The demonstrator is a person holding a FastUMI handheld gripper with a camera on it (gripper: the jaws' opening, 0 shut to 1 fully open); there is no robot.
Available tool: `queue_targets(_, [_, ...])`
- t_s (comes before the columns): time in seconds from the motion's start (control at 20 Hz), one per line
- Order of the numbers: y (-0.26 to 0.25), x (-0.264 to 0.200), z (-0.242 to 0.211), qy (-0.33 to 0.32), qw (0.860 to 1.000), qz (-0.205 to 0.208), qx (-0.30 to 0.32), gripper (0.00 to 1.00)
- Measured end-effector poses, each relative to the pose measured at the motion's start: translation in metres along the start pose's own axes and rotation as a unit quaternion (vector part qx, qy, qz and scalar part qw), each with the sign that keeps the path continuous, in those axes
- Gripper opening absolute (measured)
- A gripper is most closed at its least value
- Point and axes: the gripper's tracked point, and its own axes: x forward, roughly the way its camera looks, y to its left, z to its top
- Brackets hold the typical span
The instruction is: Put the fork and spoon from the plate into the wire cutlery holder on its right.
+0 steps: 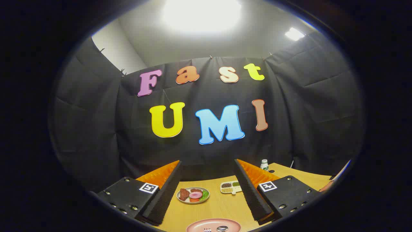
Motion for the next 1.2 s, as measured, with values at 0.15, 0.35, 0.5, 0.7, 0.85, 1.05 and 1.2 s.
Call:
queue_targets(0.15, [-0.005,0.002,-0.006,0.008,1.0,-0.004,0.001,0.97])
queue_targets(0.35, [-0.011,0.004,-0.008,0.012,1.0,-0.015,-0.003,0.98])
queue_targets(0.5, [-0.008,0.003,-0.008,0.013,1.0,-0.005,-0.005,0.98])
queue_targets(0.7, [-0.003,-0.001,-0.007,0.011,1.0,0.002,-0.007,0.98])
queue_targets(0.85, [-0.001,-0.002,-0.013,0.022,1.0,0.001,-0.009,0.97])
queue_targets(1.05, [0.004,-0.004,-0.024,0.03,0.999,0.01,-0.025,0.83])
queue_targets(1.2, [0.008,-0.005,-0.046,0.073,0.997,0.013,-0.035,0.62])
